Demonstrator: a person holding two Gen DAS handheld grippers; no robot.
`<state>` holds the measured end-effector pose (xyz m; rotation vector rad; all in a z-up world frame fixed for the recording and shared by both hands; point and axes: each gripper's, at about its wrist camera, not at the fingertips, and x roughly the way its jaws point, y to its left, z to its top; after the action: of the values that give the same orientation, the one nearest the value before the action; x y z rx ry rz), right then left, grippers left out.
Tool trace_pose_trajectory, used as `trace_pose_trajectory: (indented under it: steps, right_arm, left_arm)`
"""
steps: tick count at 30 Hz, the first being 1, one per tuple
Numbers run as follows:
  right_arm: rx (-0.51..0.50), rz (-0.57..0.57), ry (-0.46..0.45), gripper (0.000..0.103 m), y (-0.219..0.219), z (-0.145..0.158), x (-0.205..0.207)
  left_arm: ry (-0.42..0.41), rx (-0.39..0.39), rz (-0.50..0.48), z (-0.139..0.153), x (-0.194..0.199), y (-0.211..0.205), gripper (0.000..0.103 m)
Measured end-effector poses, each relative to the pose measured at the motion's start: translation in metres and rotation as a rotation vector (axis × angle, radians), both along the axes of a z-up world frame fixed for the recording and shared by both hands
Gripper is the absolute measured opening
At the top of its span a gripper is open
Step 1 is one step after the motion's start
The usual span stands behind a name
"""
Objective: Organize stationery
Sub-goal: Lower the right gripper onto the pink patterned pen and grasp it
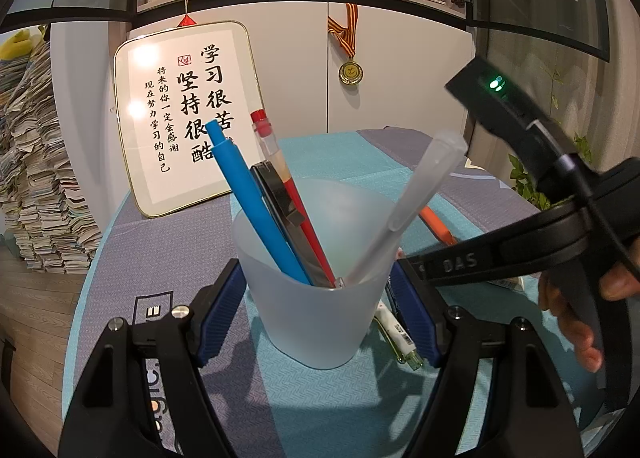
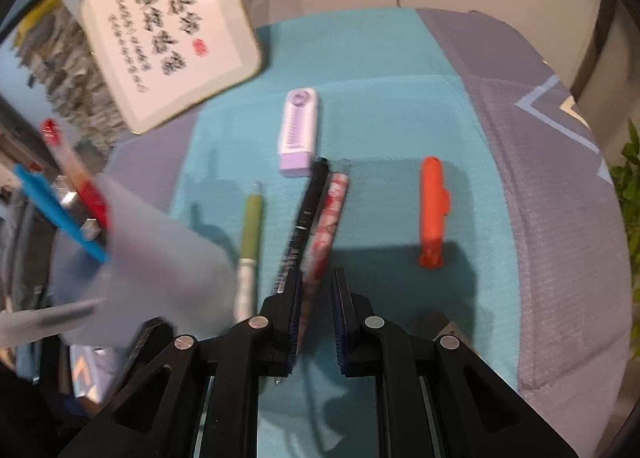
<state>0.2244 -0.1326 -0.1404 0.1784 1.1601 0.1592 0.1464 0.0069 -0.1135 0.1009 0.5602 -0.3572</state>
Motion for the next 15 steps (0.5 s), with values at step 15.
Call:
trace_pose_trajectory:
  steps: [15]
  right_arm:
    - [-0.082, 0.135, 0.013, 0.012, -0.013, 0.007, -0.047]
  left_arm:
    - [-0.001, 0.002, 0.000, -0.001, 0.000, 0.000, 0.075]
